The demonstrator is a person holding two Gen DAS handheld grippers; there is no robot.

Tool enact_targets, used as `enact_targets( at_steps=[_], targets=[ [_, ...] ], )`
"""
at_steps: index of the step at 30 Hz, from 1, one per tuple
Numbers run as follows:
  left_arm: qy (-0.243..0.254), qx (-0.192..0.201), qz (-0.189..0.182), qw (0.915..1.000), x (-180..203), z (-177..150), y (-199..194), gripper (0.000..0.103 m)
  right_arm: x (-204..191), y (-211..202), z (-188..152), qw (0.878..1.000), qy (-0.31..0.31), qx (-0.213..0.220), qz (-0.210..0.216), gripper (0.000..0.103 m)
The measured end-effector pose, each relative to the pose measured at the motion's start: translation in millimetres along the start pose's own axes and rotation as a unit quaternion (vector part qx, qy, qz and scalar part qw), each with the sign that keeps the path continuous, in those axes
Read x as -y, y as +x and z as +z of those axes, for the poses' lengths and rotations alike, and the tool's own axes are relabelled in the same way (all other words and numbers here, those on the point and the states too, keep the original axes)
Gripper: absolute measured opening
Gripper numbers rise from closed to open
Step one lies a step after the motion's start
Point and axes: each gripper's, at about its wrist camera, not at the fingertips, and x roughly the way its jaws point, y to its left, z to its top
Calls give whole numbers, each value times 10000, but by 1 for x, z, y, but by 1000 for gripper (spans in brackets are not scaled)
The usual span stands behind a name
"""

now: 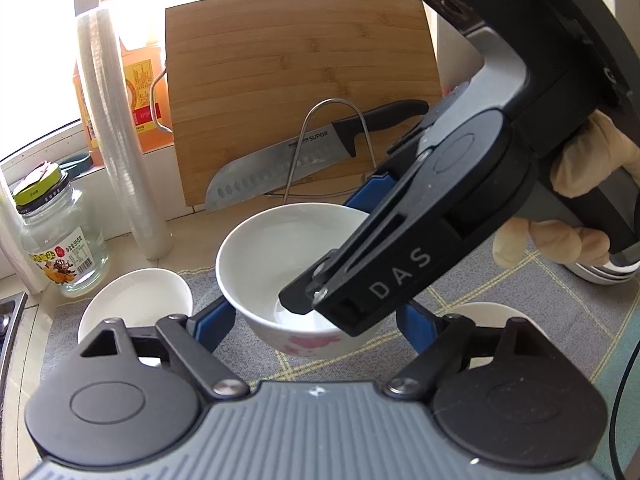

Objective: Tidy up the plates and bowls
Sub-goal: 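Lift the pink-flower bowl with the right gripper and carry it toward the white bowl, then lower the pink-flower bowl into the white bowl with the right gripper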

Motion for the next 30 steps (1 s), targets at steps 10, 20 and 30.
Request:
enact_targets(
  at_steps=[10,20,30],
  targets=[
    [126,109,-79,9998,13,0,-26,87,-16,-31,-14,9998,-37,159,-137,79],
    [207,196,-158,9995,27,-5,-45,87,-29,-50,-29,9994,16,234,-247,79],
    [327,201,-307,9988,46,-8,-51,87,-32,-65,-48,9988,153,253,-398,79]
  ],
)
